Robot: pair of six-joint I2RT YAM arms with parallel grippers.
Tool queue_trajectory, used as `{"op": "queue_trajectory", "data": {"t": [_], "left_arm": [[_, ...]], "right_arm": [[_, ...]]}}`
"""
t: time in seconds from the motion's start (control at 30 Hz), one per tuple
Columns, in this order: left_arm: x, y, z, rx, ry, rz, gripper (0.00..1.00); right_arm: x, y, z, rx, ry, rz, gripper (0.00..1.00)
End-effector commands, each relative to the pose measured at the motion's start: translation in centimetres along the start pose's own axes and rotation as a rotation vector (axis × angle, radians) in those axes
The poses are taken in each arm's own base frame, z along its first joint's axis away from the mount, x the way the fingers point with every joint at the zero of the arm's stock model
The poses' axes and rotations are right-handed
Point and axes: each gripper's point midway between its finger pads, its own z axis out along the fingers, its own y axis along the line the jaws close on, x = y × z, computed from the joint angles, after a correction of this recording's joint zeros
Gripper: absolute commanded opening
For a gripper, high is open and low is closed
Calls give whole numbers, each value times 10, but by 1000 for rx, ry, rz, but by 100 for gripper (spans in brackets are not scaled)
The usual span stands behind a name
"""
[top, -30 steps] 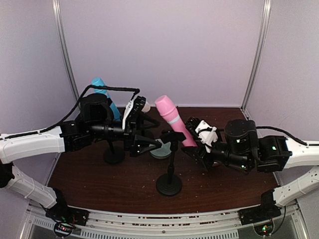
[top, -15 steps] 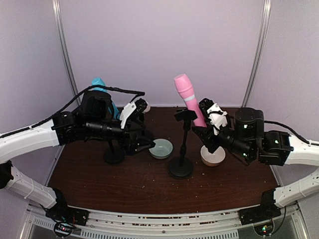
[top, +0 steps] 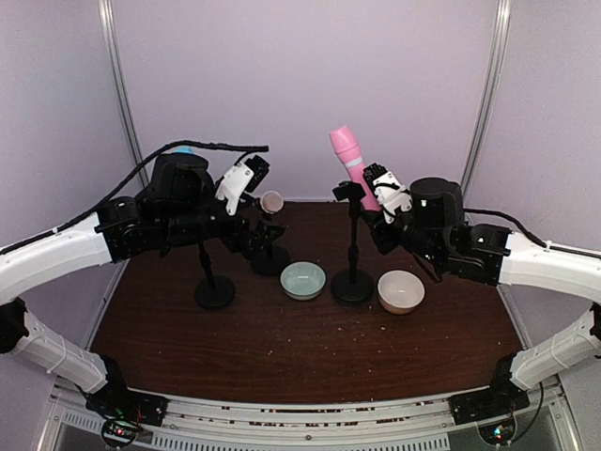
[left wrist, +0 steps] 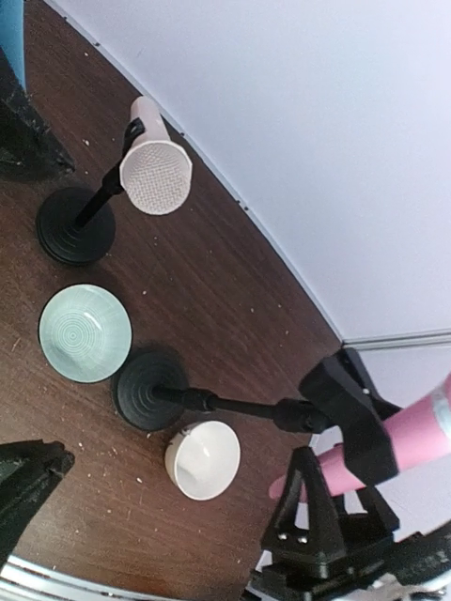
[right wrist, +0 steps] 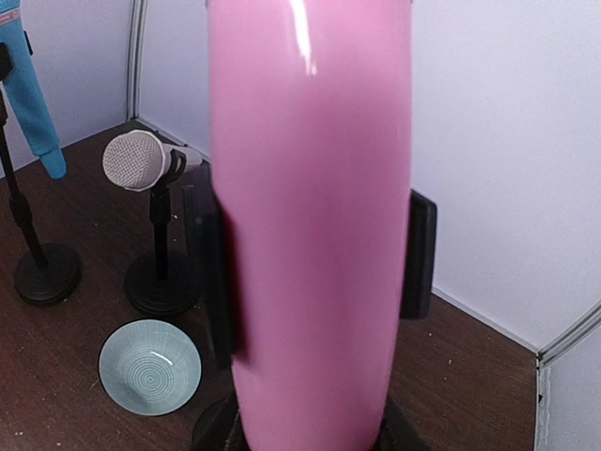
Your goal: Attach the microphones to the stand
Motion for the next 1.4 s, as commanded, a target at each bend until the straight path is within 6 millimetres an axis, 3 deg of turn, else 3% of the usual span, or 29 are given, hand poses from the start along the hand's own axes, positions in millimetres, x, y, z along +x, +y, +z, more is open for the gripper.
{"op": "queue_trajectory", "data": {"t": [0.0,0.07,0.23,0.43,0.63,0.73,0.83,0.97,1.07,1.2,1.37], "left_arm": [[13,20,2,-101,-19,-10,98],[14,25,1,-110,-29,-25,98],[11,27,-6,-114,-40,-13,98],[9,23,-12,-81,-23,20,98],[-7,21,-44,-74,-152,90,98],[-13,21,-61,-82,-210,111,98],[-10,32,-65,-147,-208,111,98],[-9,55,-78,-271,-170,44,98],[-4,70,-98,-355,-179,-19,98],[24,82,-118,-441,-177,-70,98],[62,95,-129,-542,-86,-83,98]], "right_arm": [[-53,-17,3,46,-149,85,8],[-49,-15,9,46,-132,83,18],[-43,-17,9,55,-100,84,54],[-43,-26,-11,44,-79,92,78],[-25,-36,-38,35,-22,184,99],[-10,-40,-51,24,16,243,100],[5,-37,-61,0,35,301,100],[26,-57,-81,86,46,380,100],[32,-73,-103,120,-18,417,100],[34,-91,-136,123,-150,490,100],[32,-111,-160,164,-240,552,100]]}}
